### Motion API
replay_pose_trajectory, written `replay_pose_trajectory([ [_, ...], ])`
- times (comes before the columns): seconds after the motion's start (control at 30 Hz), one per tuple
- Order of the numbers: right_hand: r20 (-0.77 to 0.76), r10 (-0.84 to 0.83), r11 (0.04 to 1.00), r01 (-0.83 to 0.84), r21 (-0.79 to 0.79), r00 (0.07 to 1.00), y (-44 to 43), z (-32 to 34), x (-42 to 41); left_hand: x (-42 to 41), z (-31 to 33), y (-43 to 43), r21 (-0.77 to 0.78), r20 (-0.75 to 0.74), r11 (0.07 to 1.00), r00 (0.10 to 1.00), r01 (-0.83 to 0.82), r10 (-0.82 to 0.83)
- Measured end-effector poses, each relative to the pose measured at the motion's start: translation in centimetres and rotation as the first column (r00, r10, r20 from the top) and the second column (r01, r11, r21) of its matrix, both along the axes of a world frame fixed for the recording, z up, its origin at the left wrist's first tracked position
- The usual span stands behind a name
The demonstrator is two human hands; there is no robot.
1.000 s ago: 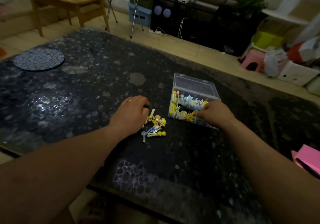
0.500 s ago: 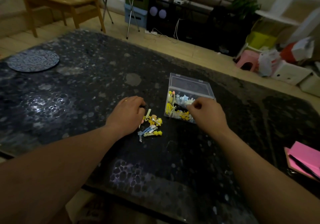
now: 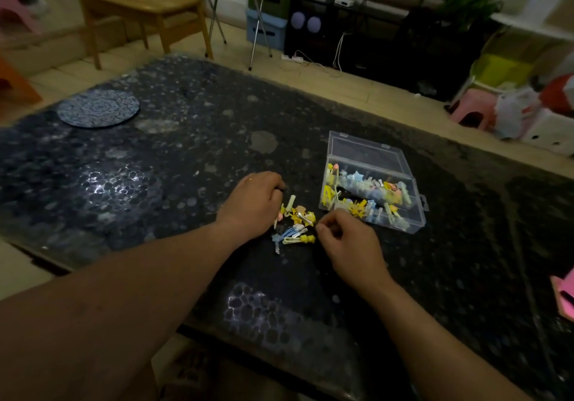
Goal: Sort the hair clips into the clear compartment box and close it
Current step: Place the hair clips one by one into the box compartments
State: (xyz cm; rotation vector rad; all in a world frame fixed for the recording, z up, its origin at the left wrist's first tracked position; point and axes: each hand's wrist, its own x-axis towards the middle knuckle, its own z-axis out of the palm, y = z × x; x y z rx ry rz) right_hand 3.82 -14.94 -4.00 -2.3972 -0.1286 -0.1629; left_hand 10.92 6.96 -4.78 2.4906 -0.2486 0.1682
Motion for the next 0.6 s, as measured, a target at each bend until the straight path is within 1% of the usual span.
replay_pose_trajectory([
  [0.07,0.023,-0.025,1.0,0.025,0.009,0.999,0.2,-0.2,0.1,0.0,0.1,0.1,-0.087,-0.035,0.996,0.999,-0.036,0.033],
  [0.17,0.024,-0.005,0.999,0.006,-0.05,1.0,0.6,0.2,0.8,0.0,0.2,0.2,-0.169,-0.085,0.981,0.993,-0.092,0.079],
  [0.3,0.003,0.058,0.977,-0.057,-0.205,0.998,1.3,0.7,2.1,-0.2,0.4,0.2,-0.173,-0.093,0.979,0.992,-0.105,0.09],
  [0.5,0.07,0.112,0.935,-0.081,-0.345,0.991,2.2,1.2,2.1,-0.2,0.6,-0.1,-0.163,-0.055,0.983,0.996,-0.084,0.076],
  [0.6,0.067,0.142,0.922,-0.107,-0.372,0.988,2.4,1.7,1.8,-0.2,0.5,-0.2,-0.154,-0.037,0.985,0.997,-0.073,0.068],
])
